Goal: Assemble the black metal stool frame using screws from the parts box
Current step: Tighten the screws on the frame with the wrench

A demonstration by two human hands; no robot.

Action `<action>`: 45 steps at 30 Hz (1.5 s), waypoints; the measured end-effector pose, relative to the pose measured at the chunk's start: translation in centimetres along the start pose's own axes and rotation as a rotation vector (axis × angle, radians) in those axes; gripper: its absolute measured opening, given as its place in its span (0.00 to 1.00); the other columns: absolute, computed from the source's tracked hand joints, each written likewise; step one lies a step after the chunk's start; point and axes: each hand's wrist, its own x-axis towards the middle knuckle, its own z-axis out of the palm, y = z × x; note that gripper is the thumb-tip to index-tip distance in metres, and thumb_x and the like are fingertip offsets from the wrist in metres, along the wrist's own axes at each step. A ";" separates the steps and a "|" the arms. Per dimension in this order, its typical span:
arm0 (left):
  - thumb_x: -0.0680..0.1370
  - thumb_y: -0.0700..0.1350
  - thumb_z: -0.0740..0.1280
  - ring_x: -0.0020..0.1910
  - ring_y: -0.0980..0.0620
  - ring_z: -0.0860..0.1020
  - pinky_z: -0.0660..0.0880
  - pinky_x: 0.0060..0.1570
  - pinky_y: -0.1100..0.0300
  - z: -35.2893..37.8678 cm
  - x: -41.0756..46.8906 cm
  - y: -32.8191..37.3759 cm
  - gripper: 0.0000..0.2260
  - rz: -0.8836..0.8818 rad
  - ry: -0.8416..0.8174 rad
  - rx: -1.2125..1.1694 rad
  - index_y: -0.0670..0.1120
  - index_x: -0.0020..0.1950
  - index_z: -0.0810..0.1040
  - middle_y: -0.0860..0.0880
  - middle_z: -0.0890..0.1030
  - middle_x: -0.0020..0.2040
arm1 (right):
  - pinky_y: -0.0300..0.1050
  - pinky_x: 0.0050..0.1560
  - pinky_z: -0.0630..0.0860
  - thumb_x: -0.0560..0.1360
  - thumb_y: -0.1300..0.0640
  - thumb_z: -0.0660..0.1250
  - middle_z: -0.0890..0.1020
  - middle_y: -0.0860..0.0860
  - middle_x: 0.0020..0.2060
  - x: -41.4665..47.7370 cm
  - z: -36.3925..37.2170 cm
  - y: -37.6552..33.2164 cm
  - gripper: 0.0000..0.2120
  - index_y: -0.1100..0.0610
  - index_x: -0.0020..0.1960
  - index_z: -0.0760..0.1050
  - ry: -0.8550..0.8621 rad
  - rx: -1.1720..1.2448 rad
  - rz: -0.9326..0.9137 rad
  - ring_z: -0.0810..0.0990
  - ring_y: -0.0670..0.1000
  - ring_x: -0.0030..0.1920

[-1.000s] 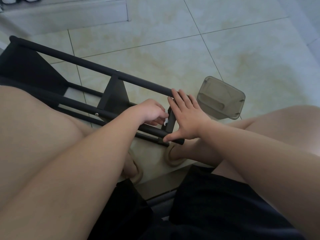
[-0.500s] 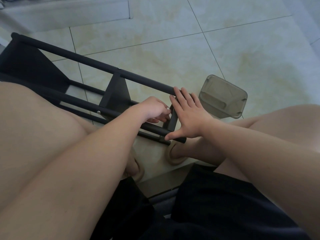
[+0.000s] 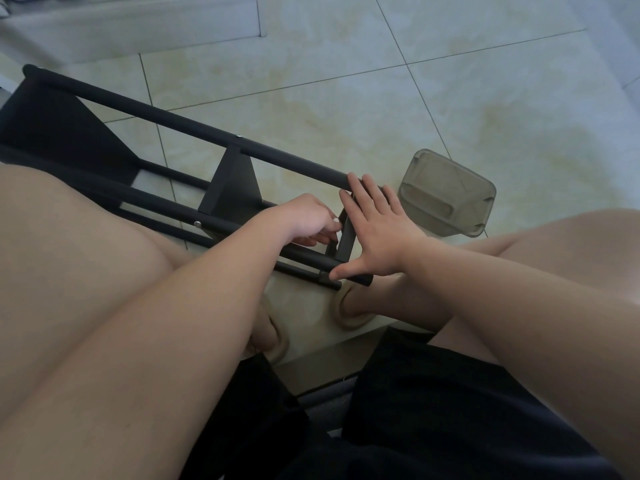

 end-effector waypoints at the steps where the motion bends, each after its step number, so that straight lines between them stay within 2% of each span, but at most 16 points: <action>1: 0.79 0.45 0.69 0.36 0.61 0.84 0.75 0.41 0.60 0.0 0.0 0.0 0.02 -0.002 0.004 -0.007 0.51 0.47 0.80 0.54 0.86 0.37 | 0.61 0.79 0.37 0.57 0.14 0.51 0.33 0.56 0.80 0.0 0.0 0.0 0.70 0.59 0.82 0.38 0.000 0.000 0.000 0.31 0.59 0.80; 6: 0.80 0.45 0.68 0.36 0.61 0.84 0.75 0.41 0.59 0.1 -0.1 0.1 0.02 -0.006 -0.002 -0.013 0.50 0.47 0.79 0.54 0.86 0.37 | 0.61 0.79 0.37 0.58 0.14 0.54 0.33 0.56 0.80 0.0 0.0 0.0 0.69 0.59 0.82 0.38 0.004 -0.002 0.001 0.31 0.58 0.80; 19: 0.81 0.44 0.65 0.41 0.56 0.84 0.76 0.43 0.58 0.6 -0.5 0.6 0.08 -0.035 -0.008 0.057 0.42 0.51 0.82 0.54 0.86 0.36 | 0.61 0.79 0.37 0.57 0.14 0.52 0.33 0.56 0.80 0.0 0.0 -0.1 0.70 0.59 0.82 0.38 0.002 -0.009 0.001 0.31 0.59 0.80; 25: 0.82 0.44 0.64 0.42 0.56 0.84 0.77 0.46 0.57 0.8 -0.5 0.5 0.08 -0.014 0.011 0.073 0.43 0.50 0.81 0.53 0.86 0.37 | 0.61 0.79 0.36 0.57 0.14 0.51 0.33 0.56 0.80 0.1 0.1 0.0 0.70 0.59 0.82 0.38 0.000 -0.006 -0.001 0.30 0.59 0.79; 34: 0.83 0.44 0.62 0.43 0.56 0.84 0.77 0.44 0.58 0.4 -0.4 0.5 0.09 -0.038 -0.053 0.096 0.45 0.46 0.79 0.55 0.86 0.36 | 0.61 0.79 0.36 0.56 0.13 0.50 0.33 0.56 0.80 0.1 0.3 0.0 0.70 0.59 0.82 0.38 0.011 -0.007 -0.002 0.31 0.59 0.79; 45: 0.83 0.43 0.61 0.43 0.58 0.82 0.76 0.45 0.59 -0.2 -1.1 0.8 0.10 -0.006 -0.092 0.251 0.49 0.45 0.78 0.60 0.84 0.34 | 0.61 0.79 0.36 0.57 0.14 0.52 0.33 0.56 0.80 0.2 0.4 0.0 0.70 0.59 0.82 0.38 0.013 -0.002 -0.001 0.30 0.58 0.79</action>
